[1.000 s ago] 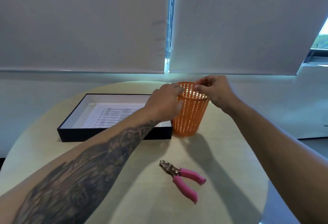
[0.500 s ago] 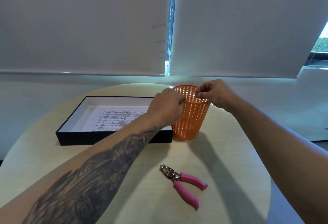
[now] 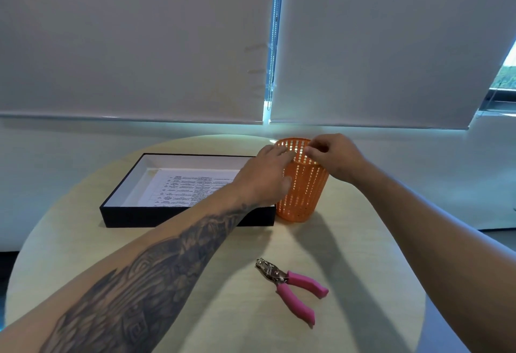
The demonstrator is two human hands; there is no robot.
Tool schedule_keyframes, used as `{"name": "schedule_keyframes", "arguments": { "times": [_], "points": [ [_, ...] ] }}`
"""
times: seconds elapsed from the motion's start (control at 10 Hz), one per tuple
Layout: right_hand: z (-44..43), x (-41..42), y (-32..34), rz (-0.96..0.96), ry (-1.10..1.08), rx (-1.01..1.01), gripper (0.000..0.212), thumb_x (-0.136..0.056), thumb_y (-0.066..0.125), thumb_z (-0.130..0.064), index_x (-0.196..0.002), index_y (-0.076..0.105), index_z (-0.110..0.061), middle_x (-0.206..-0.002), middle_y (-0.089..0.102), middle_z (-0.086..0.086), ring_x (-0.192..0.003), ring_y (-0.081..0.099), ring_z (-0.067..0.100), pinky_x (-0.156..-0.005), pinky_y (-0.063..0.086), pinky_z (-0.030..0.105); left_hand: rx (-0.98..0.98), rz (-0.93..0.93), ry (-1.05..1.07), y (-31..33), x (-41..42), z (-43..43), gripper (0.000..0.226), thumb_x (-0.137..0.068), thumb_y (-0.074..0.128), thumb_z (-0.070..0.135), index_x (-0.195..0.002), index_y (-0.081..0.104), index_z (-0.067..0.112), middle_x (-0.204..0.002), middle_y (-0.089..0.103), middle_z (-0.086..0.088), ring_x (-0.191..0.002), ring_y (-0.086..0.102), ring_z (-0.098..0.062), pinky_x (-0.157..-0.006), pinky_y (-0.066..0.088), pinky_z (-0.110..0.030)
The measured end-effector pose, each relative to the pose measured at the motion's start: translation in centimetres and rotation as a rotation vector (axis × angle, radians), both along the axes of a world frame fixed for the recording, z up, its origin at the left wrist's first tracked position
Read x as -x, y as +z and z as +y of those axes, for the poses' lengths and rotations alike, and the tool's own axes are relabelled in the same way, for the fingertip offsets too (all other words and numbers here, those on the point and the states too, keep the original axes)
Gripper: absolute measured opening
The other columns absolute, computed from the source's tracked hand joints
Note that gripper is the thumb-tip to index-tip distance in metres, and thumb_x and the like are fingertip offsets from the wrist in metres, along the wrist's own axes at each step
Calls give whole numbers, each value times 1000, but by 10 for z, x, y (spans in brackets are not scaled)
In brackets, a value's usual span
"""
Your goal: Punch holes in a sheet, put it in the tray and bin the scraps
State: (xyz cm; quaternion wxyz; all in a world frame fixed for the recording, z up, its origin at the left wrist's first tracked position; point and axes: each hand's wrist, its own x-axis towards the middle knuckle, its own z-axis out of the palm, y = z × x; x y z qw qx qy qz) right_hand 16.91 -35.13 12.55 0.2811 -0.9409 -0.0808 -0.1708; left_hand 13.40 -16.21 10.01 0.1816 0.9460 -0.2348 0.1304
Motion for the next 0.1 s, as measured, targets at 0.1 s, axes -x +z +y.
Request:
{"name": "schedule_keyframes", "arguments": {
  "times": [0.1],
  "points": [
    [8, 11, -2, -53, -6, 7, 31, -97, 64, -40, -118, 70, -19, -108, 71, 2, -97, 65, 20, -81, 55, 38, 1, 17, 38, 5, 9, 17, 63, -99, 52, 37, -156, 28, 24, -164, 27, 1, -151, 20, -22, -120, 24, -44]
  ]
}}
